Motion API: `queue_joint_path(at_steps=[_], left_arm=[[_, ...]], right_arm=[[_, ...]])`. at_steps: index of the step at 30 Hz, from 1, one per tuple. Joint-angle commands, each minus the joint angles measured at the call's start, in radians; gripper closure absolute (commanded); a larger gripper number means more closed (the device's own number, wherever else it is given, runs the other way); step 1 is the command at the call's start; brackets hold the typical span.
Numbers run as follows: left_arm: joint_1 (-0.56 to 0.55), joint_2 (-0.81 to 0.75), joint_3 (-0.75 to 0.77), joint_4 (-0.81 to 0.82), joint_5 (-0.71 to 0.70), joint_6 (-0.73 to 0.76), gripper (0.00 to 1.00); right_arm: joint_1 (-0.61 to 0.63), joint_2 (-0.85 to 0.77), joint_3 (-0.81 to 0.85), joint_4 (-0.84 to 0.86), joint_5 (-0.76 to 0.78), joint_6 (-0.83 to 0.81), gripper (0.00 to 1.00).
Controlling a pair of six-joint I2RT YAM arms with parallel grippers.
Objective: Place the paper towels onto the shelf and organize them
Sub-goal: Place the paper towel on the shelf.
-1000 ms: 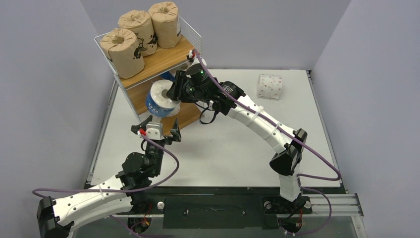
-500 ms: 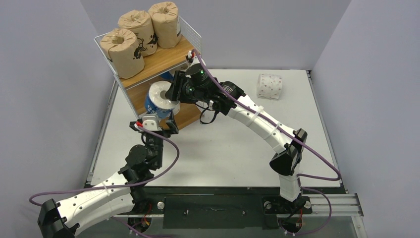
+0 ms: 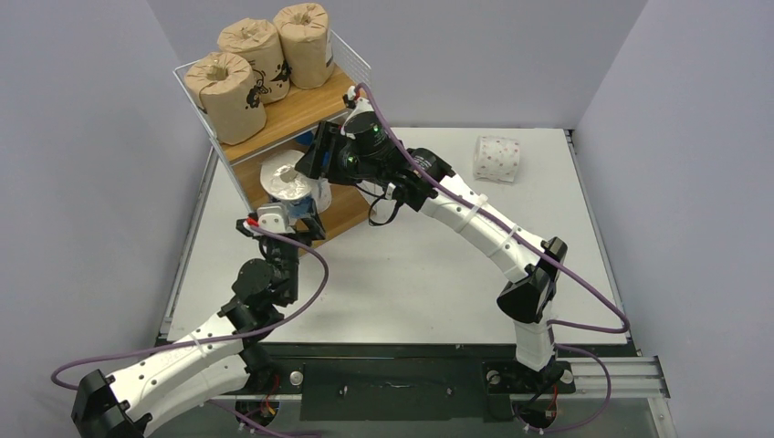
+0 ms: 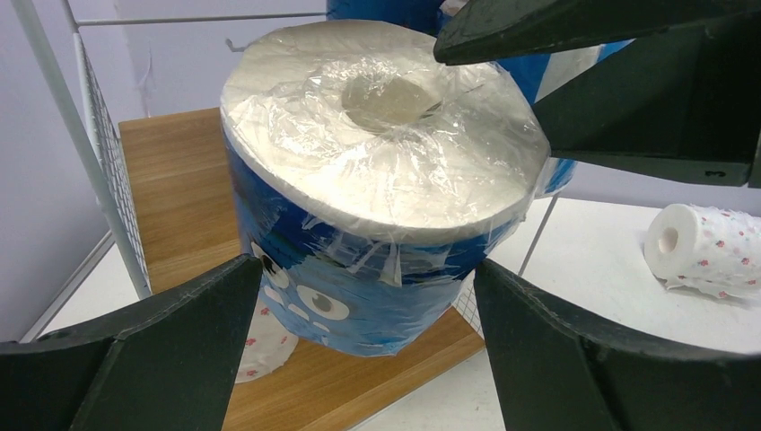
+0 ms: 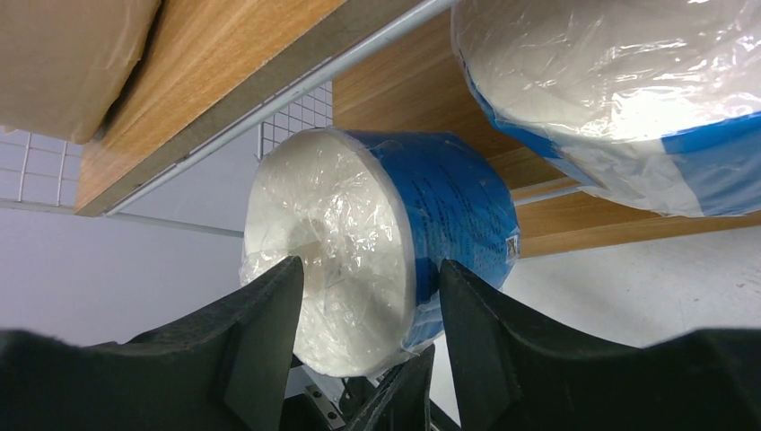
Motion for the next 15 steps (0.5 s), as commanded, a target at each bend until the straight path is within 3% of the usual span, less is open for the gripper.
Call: queue_joint_path(at_steps=[1, 15], left_arm=[[0.035, 0.003, 0.060, 0.004, 0.000, -0.013, 0.16], [0.121, 0.092, 0.128, -0.020, 0.054, -0.022, 0.18]], right_arm=[[-0.008, -0.024, 0.023, 0.061, -0.028, 0.015, 0.46], [-0.044, -0.157, -0.125, 0.106, -0.022, 0.023, 0.38]])
